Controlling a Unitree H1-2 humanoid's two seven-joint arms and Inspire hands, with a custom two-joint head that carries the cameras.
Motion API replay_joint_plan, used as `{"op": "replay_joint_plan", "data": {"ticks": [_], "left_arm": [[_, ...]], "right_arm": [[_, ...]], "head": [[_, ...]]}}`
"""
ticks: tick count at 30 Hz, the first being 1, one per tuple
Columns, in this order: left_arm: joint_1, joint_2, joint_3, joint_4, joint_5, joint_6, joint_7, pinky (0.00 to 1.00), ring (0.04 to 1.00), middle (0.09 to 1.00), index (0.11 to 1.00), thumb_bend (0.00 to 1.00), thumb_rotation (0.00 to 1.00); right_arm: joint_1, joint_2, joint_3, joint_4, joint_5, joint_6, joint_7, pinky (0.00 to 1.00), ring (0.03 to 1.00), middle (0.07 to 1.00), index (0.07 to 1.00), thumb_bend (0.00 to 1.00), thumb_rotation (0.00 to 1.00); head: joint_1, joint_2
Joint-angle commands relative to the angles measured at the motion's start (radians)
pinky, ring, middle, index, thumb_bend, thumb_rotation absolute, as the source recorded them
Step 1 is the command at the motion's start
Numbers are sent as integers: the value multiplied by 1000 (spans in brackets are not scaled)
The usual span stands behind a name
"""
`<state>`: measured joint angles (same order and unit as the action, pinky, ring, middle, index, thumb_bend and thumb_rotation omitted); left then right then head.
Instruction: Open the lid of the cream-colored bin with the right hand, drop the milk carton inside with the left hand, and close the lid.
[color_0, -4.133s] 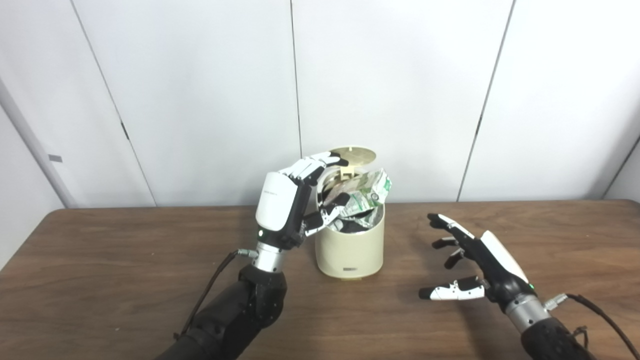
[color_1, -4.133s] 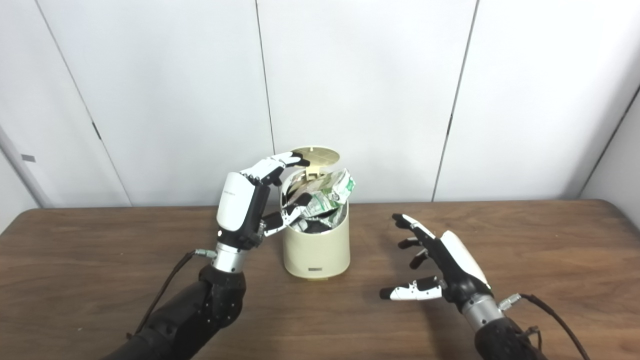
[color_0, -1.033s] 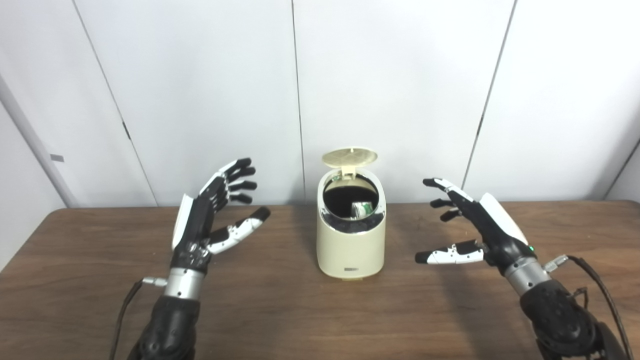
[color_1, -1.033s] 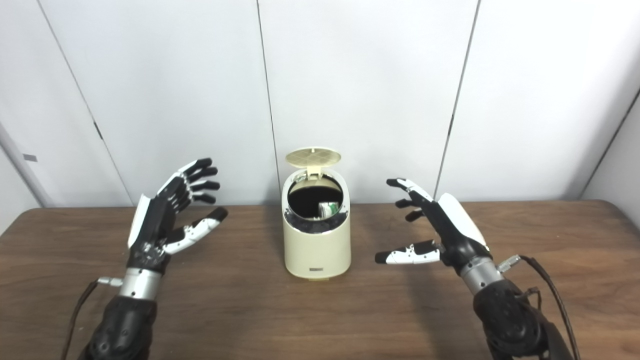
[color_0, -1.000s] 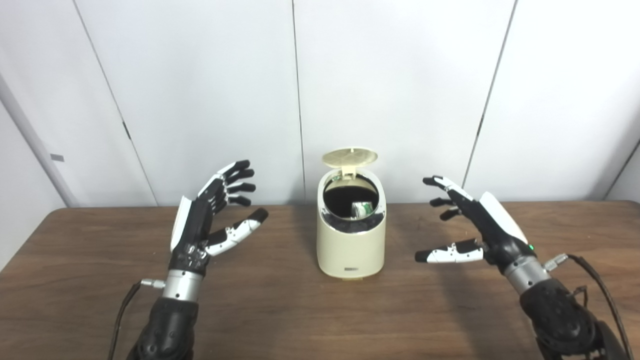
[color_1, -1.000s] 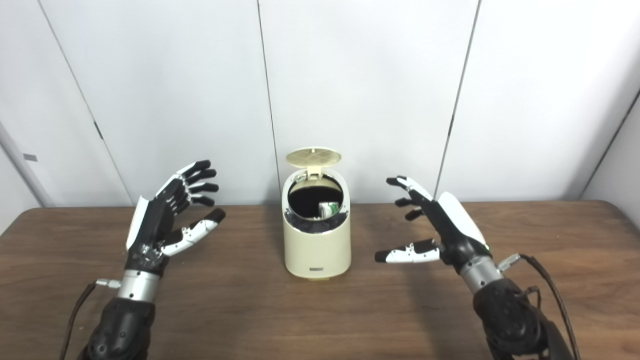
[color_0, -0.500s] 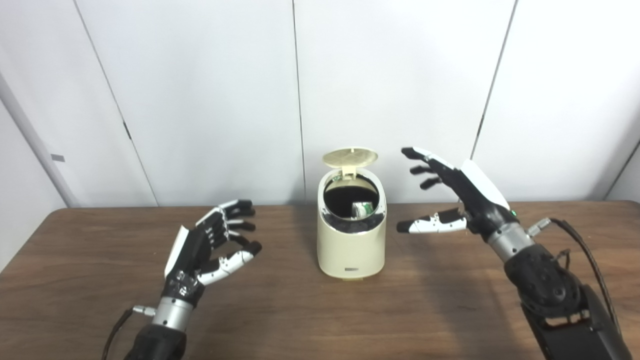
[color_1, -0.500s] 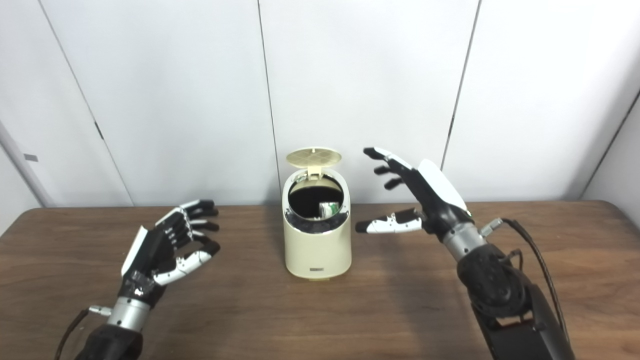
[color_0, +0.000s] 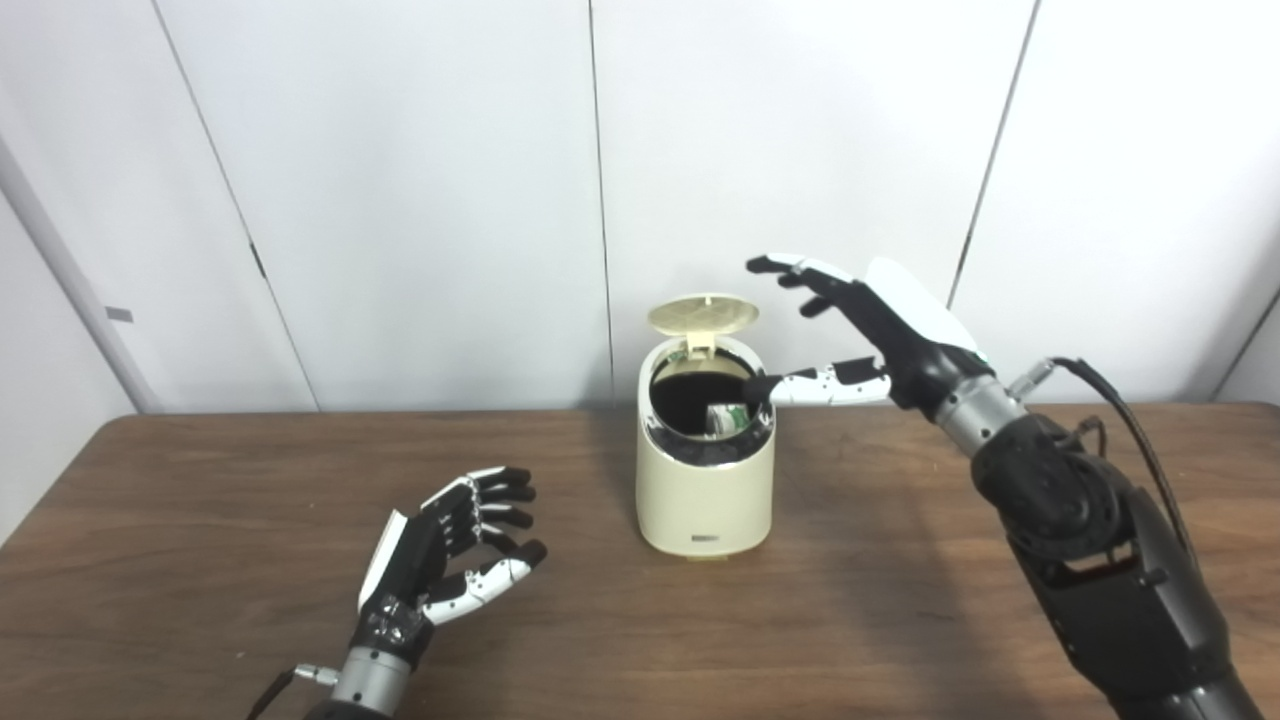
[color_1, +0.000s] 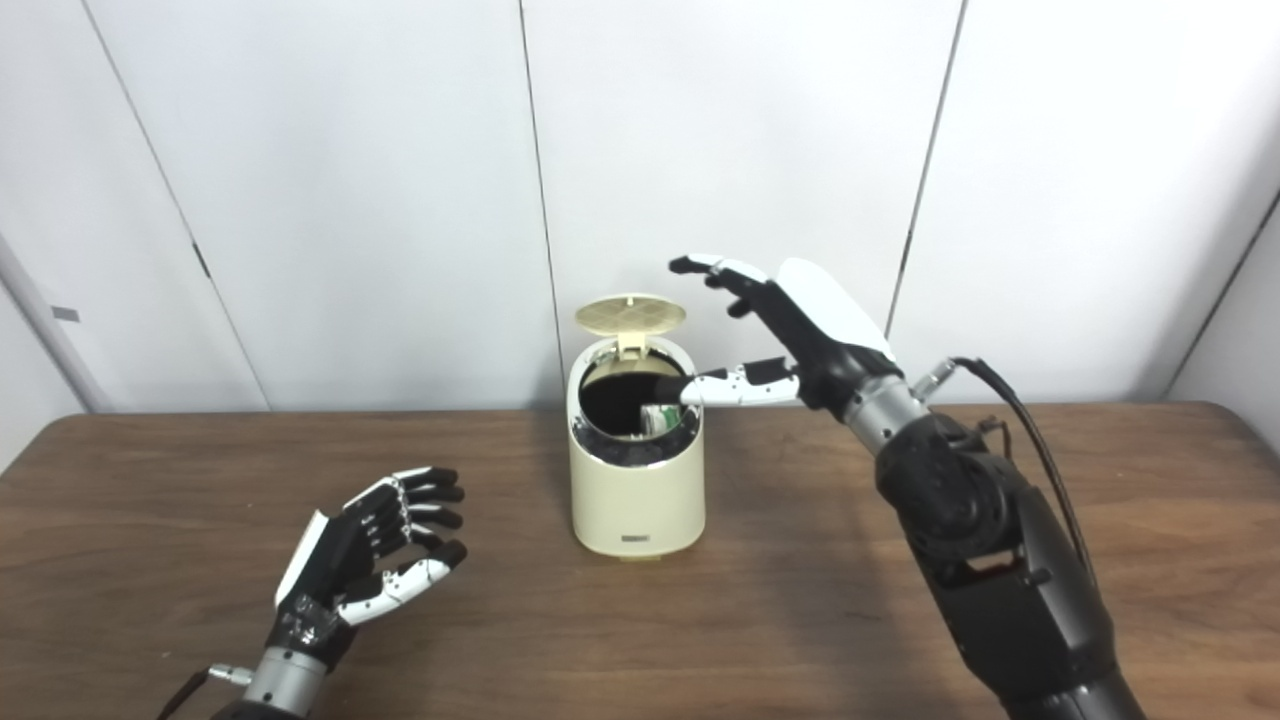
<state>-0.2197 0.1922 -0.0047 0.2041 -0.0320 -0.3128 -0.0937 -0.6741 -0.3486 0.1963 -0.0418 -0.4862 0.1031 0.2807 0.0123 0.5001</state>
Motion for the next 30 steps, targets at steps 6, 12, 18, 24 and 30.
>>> {"op": "replay_joint_plan", "data": {"ticks": [6, 12, 18, 24, 30], "left_arm": [[-26, -4, 13, -12, 16, -39, 8, 520, 656, 722, 758, 634, 204], [-29, -8, 17, -12, 31, -33, 15, 535, 663, 725, 763, 635, 217], [-28, -14, 21, -24, 53, -22, 23, 534, 661, 726, 759, 641, 231], [-30, -13, 22, -14, 52, -32, 21, 540, 660, 726, 758, 655, 247], [-32, -12, 25, -16, 48, -27, 20, 534, 658, 724, 763, 647, 235]], "right_arm": [[-105, -31, 24, -11, -61, 13, 41, 779, 942, 910, 881, 670, 625], [-134, -53, 61, 12, -72, -45, 72, 871, 967, 901, 866, 671, 624], [-136, -59, 68, 5, -74, -75, 86, 837, 960, 877, 834, 692, 625], [-126, -65, 71, -23, -75, -84, 104, 818, 963, 867, 827, 689, 639], [-111, -66, 68, -54, -79, -81, 120, 825, 967, 853, 822, 680, 608]], "head": [[1, 3], [8, 4], [15, 5], [18, 7], [15, 10]]}}
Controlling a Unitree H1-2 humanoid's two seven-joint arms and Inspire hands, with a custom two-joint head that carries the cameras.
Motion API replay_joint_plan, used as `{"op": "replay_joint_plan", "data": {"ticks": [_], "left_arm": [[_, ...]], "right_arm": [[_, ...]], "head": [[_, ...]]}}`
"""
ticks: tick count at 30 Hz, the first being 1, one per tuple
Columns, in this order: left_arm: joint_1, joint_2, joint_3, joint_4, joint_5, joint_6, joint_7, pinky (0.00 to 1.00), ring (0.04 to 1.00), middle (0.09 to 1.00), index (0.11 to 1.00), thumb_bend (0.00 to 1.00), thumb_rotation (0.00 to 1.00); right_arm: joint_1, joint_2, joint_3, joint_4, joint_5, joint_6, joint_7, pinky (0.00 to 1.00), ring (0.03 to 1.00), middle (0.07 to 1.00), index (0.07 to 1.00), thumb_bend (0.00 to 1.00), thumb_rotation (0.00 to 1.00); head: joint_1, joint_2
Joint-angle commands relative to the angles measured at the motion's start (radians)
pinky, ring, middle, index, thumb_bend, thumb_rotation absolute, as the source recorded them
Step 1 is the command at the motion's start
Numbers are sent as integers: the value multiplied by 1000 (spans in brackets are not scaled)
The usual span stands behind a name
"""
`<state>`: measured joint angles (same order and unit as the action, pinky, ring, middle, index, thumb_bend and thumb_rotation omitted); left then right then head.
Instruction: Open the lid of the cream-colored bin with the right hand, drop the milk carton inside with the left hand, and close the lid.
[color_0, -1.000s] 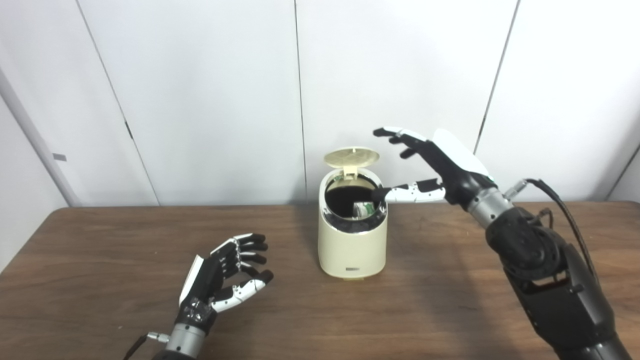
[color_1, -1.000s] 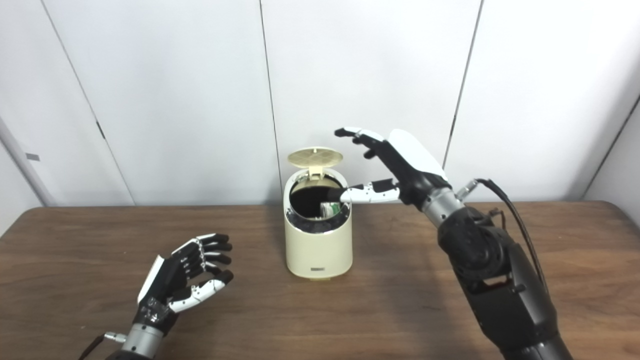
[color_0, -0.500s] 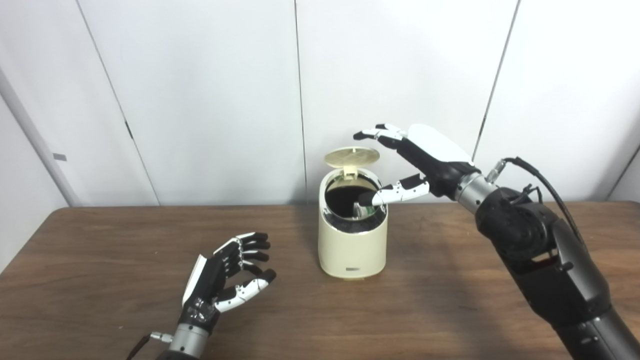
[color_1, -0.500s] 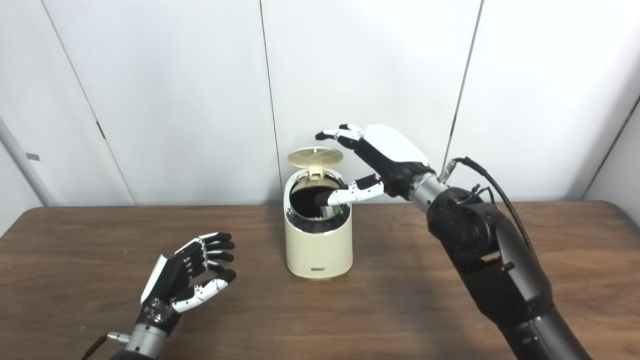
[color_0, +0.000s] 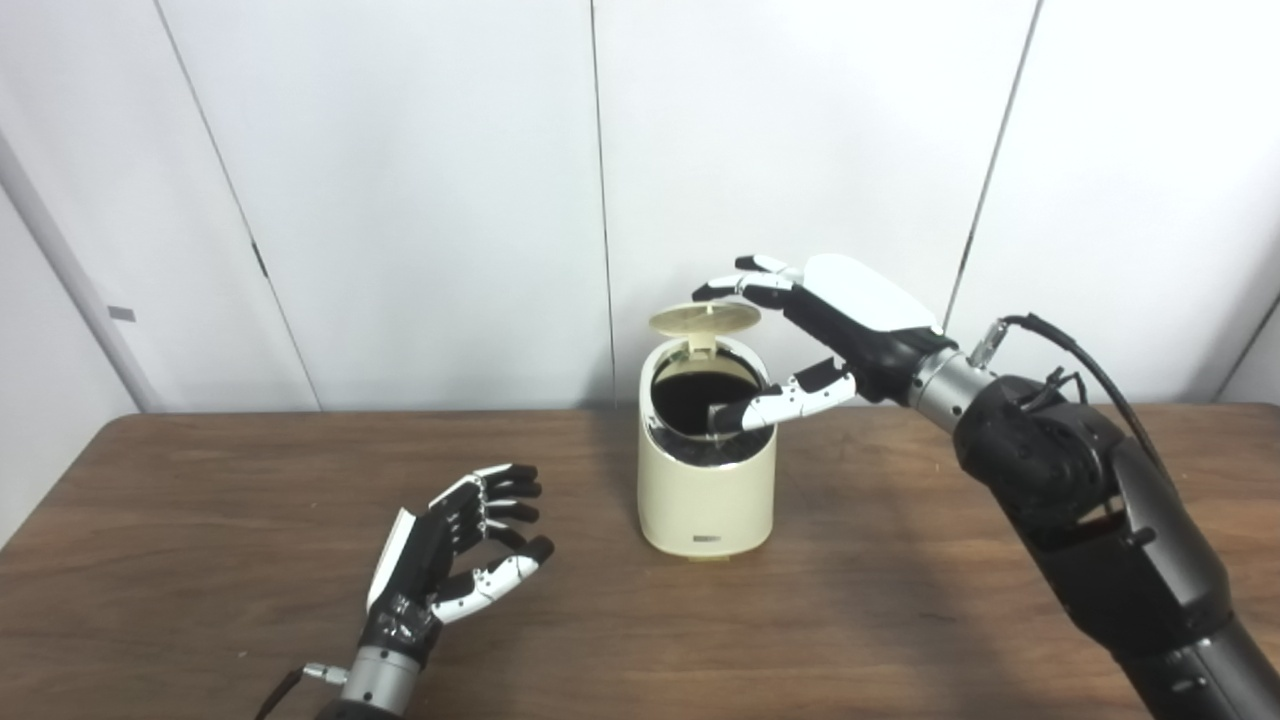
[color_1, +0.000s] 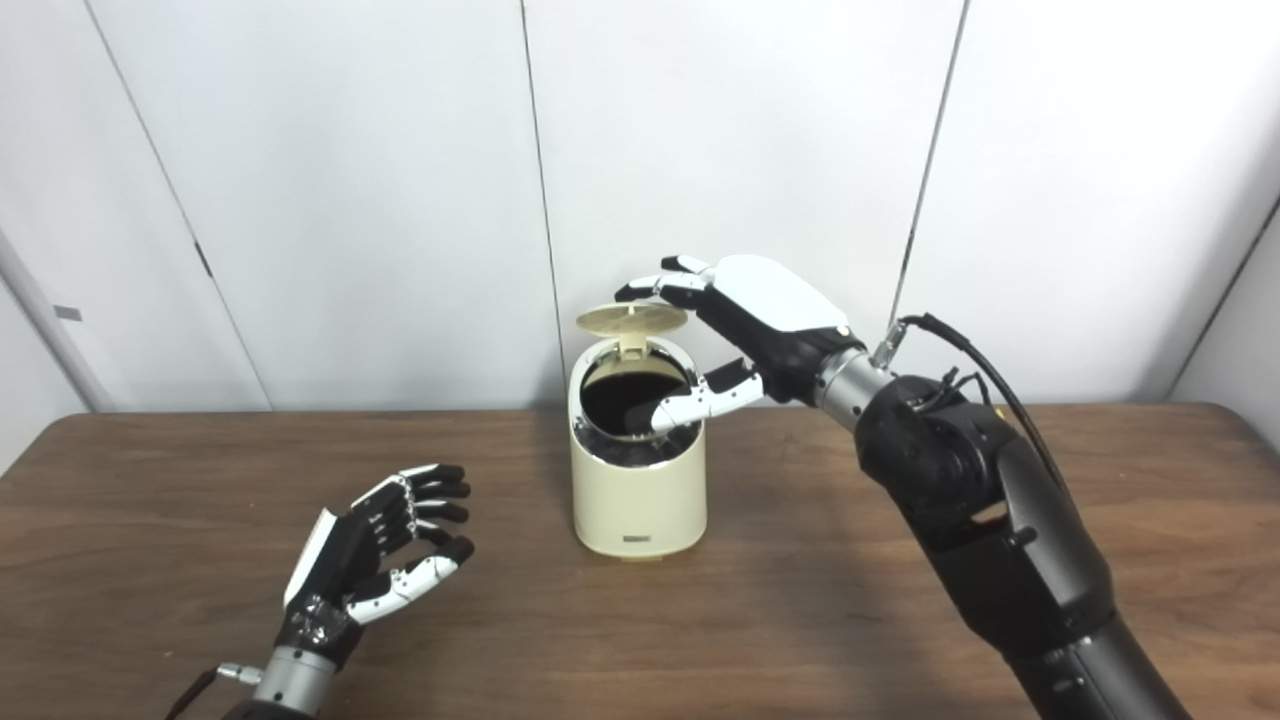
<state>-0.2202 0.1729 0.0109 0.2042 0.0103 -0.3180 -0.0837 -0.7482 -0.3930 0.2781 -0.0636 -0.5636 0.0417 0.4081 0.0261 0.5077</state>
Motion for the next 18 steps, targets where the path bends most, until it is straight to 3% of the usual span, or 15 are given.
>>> {"op": "replay_joint_plan", "data": {"ticks": [1, 18], "left_arm": [[-32, 7, 10, -16, 6, -22, 11, 533, 656, 723, 762, 647, 235], [-24, -1, 10, -37, 14, -10, 18, 520, 651, 722, 755, 640, 230]], "right_arm": [[-35, -22, -15, -38, -1, -18, -4, 826, 967, 852, 821, 680, 607], [22, -42, -10, -102, -6, -73, 20, 816, 962, 815, 811, 706, 593]], "head": [[1, 3], [3, 23]]}}
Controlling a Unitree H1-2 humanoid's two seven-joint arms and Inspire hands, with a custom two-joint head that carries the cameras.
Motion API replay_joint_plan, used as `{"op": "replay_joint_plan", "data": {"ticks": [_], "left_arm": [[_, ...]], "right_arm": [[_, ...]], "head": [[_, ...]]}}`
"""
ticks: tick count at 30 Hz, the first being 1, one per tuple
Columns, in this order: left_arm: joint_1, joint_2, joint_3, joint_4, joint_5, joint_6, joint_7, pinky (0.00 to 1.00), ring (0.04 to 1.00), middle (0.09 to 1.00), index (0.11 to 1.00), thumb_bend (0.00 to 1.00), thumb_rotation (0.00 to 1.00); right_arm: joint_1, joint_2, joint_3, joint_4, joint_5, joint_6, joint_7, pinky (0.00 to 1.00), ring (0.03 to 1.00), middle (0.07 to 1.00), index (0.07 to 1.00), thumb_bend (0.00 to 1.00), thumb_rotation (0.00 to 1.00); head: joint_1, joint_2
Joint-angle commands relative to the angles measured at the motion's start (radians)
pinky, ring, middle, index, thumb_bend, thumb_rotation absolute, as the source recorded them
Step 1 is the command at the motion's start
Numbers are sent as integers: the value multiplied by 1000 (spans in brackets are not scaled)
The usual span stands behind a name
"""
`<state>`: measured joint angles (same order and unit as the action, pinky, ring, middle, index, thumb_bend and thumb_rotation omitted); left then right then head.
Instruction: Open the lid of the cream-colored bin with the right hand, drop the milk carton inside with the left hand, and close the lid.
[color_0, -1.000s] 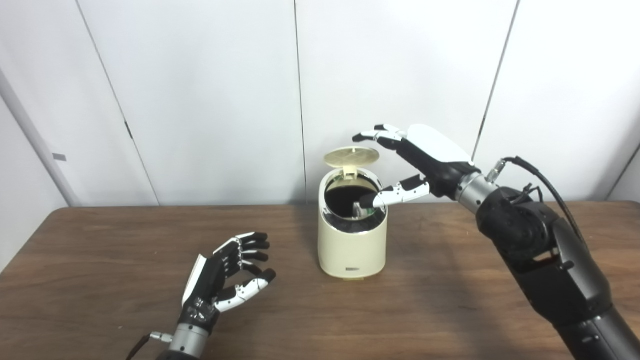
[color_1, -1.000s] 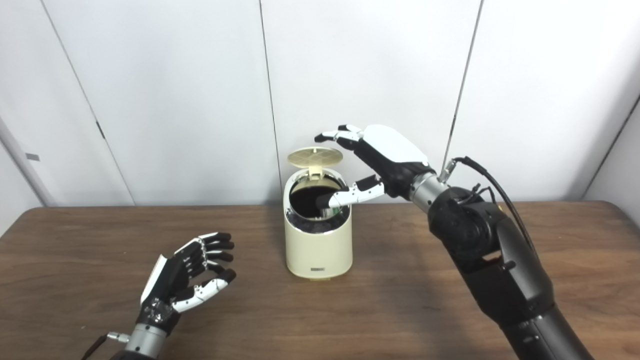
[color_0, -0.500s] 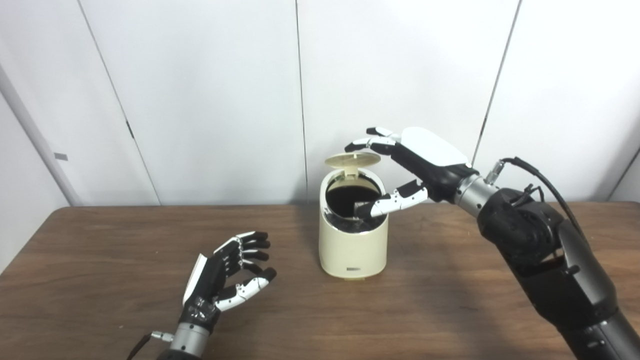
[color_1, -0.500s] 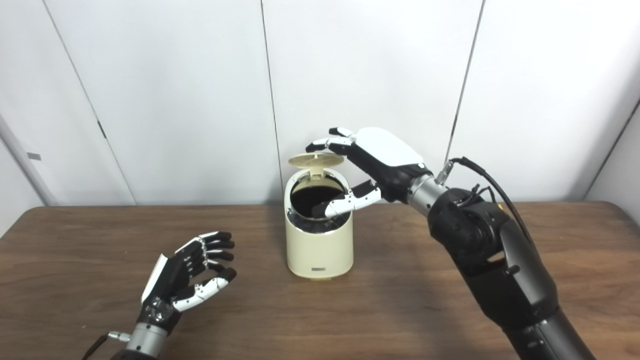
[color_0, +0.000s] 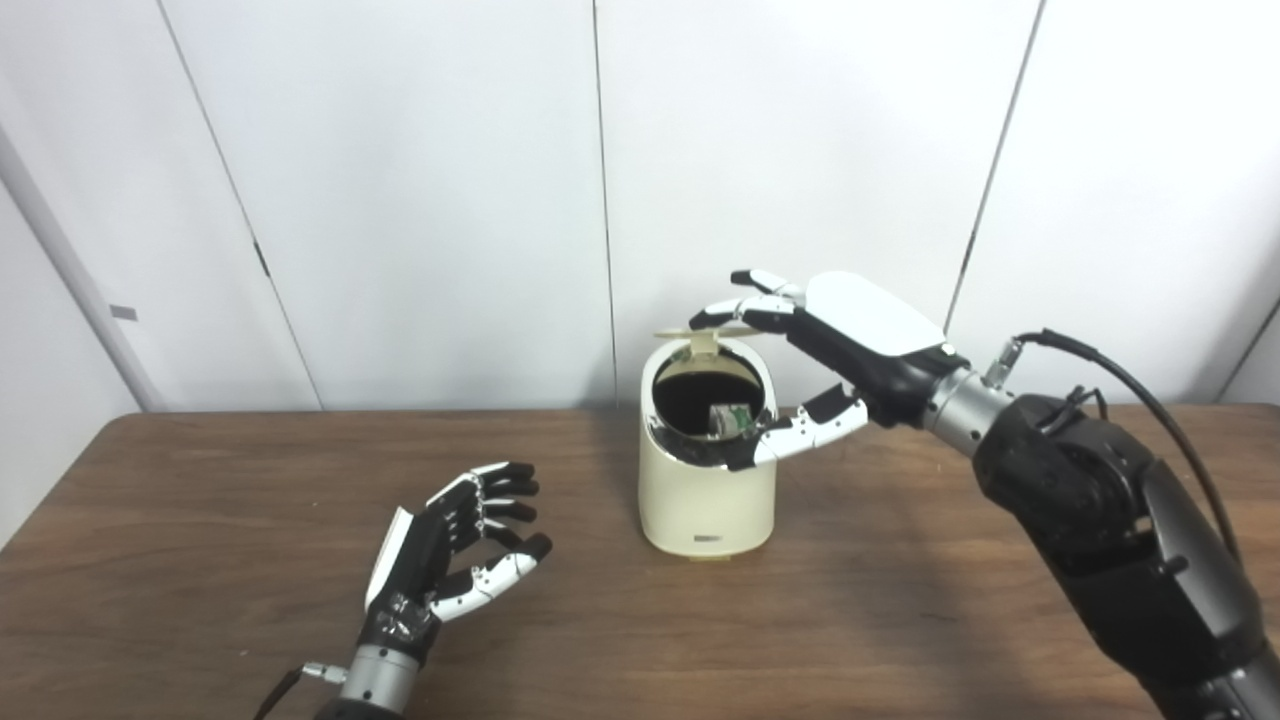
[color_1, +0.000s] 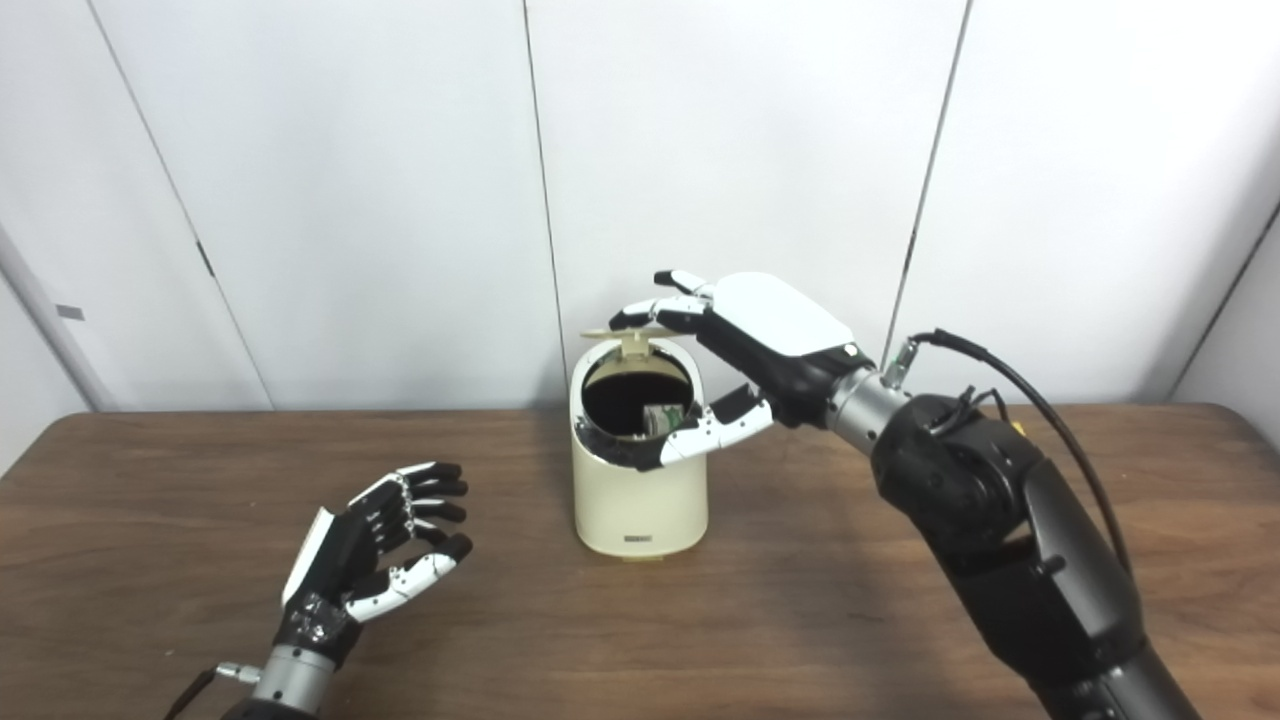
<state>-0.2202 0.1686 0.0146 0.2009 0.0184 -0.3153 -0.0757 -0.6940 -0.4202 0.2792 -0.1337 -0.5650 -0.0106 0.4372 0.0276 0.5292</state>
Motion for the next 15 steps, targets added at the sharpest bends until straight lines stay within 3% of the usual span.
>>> {"op": "replay_joint_plan", "data": {"ticks": [1, 4, 9, 13, 15], "left_arm": [[-24, 3, 7, -32, 3, -15, 8, 520, 651, 722, 754, 641, 230], [-24, 3, 7, -25, 16, -22, 14, 526, 650, 720, 753, 646, 242], [-23, 0, 11, -18, 8, -25, 11, 524, 650, 722, 756, 649, 240], [-20, -1, 12, -23, 7, -17, 9, 529, 655, 726, 759, 651, 255], [-19, -2, 12, -25, 6, -15, 9, 532, 658, 726, 760, 648, 251]], "right_arm": [[-29, -16, -10, -31, -9, -24, -10, 814, 961, 813, 810, 704, 593], [-18, -24, -6, -31, -24, -30, -5, 796, 949, 811, 811, 701, 592], [1, -23, -8, -54, -14, 8, 32, 920, 979, 833, 823, 687, 562], [19, -20, -8, -54, -13, 0, 34, 875, 977, 831, 813, 688, 558], [27, -19, -7, -55, -8, 4, 40, 897, 979, 832, 816, 685, 556]], "head": [[2, 2], [3, 4], [2, 7], [4, 10], [4, 13]]}}
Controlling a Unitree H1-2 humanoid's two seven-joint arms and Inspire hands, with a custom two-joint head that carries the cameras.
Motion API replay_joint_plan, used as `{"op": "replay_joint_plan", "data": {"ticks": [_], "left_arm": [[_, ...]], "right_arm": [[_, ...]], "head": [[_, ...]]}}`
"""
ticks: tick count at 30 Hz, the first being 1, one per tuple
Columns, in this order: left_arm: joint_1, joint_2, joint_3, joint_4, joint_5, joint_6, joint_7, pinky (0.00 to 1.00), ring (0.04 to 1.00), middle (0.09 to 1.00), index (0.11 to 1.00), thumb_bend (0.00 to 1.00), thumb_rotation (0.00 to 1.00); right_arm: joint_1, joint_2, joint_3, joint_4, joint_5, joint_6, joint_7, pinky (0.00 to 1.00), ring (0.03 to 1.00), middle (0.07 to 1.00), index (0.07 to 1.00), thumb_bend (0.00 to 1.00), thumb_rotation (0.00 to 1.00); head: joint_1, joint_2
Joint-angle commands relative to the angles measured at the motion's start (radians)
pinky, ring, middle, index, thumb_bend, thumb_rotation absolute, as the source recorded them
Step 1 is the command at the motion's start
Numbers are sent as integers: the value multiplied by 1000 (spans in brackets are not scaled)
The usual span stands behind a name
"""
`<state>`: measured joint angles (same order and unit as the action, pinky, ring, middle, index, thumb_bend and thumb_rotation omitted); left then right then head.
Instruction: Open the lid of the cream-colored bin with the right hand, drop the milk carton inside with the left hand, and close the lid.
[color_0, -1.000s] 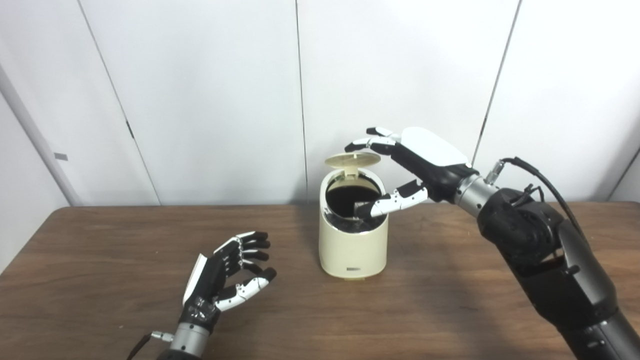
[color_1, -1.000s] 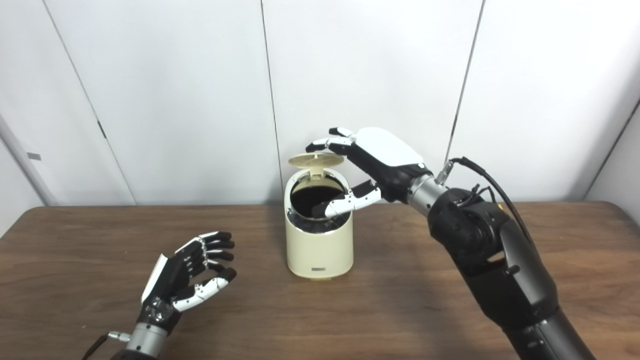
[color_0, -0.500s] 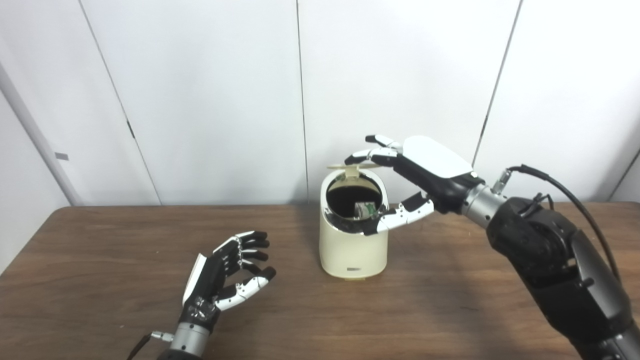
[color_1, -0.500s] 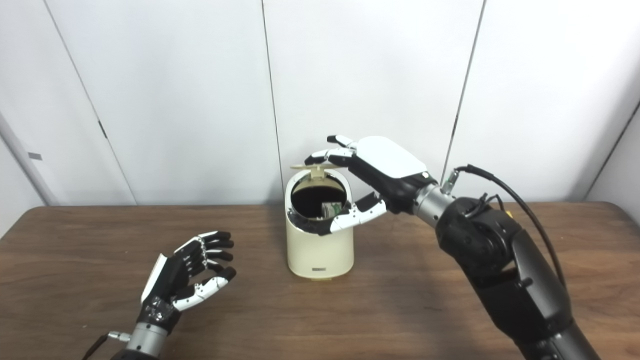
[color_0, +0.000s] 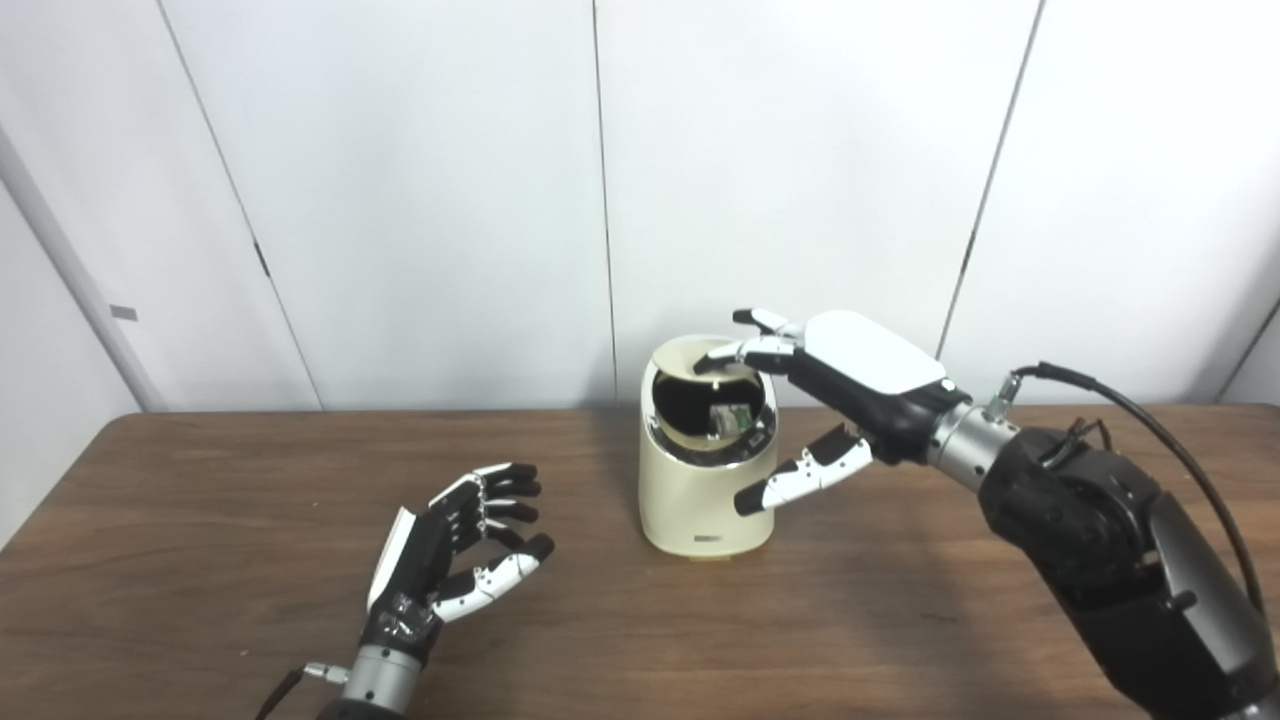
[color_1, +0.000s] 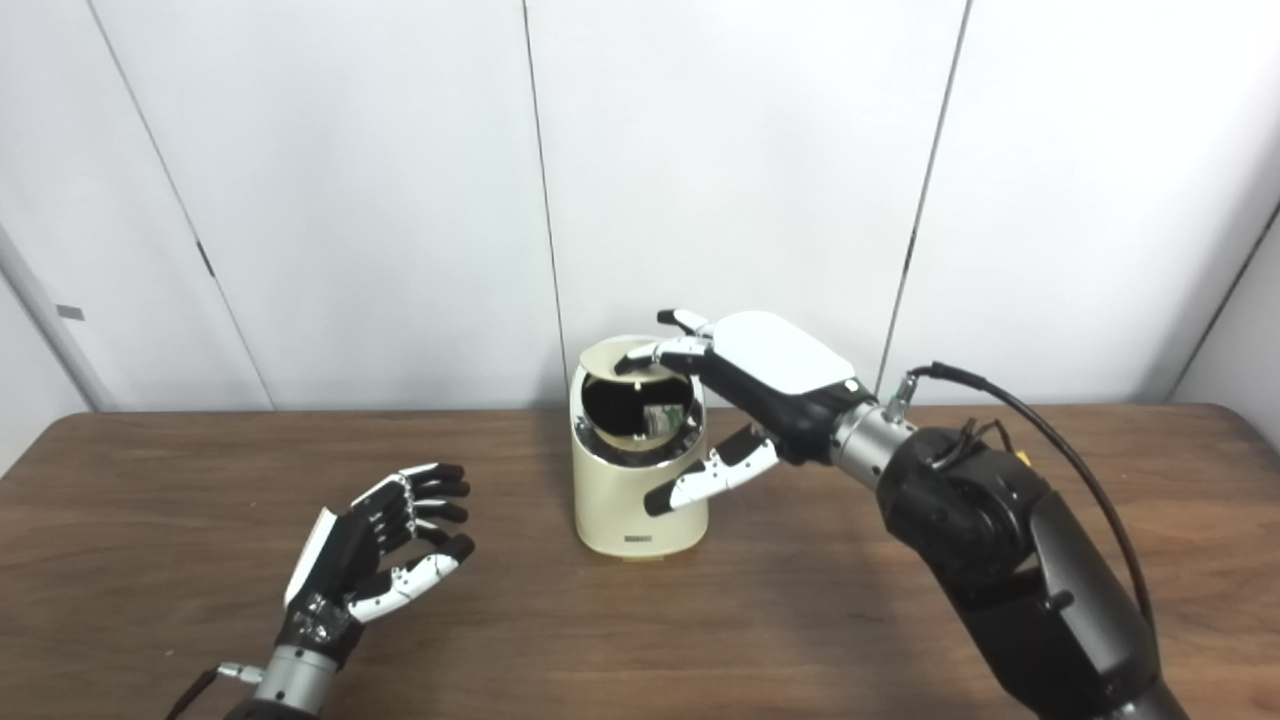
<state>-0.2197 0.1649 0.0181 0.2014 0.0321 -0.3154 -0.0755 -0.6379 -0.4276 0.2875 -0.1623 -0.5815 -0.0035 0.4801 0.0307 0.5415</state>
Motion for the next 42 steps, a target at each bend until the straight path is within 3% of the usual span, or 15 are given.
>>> {"op": "replay_joint_plan", "data": {"ticks": [1, 5, 11, 20, 42], "left_arm": [[-19, 1, 9, -30, -4, -11, 10, 528, 658, 726, 758, 645, 247], [-16, 0, 8, -36, 3, -7, 13, 534, 659, 725, 758, 644, 251], [-17, -1, 10, -36, -2, -7, 11, 523, 655, 726, 758, 651, 260], [-13, -5, 11, -49, 1, 10, 11, 521, 655, 726, 761, 657, 256], [-1, -11, 10, -86, 19, 40, 17, 536, 656, 726, 764, 661, 271]], "right_arm": [[-25, -12, -14, -26, 8, -6, -2, 926, 980, 832, 817, 683, 553], [-19, -16, -4, -18, -1, -27, 0, 994, 976, 821, 816, 678, 566], [-15, -15, 1, -13, 5, -28, 13, 928, 980, 818, 813, 690, 566], [1, -15, 13, -21, -10, -41, 19, 997, 964, 797, 805, 704, 559], [19, -36, 56, -19, -31, -43, 76, 1000, 952, 772, 791, 719, 539]], "head": [[1, 1], [5, 5], [7, 9], [11, 18], [18, 40]]}}
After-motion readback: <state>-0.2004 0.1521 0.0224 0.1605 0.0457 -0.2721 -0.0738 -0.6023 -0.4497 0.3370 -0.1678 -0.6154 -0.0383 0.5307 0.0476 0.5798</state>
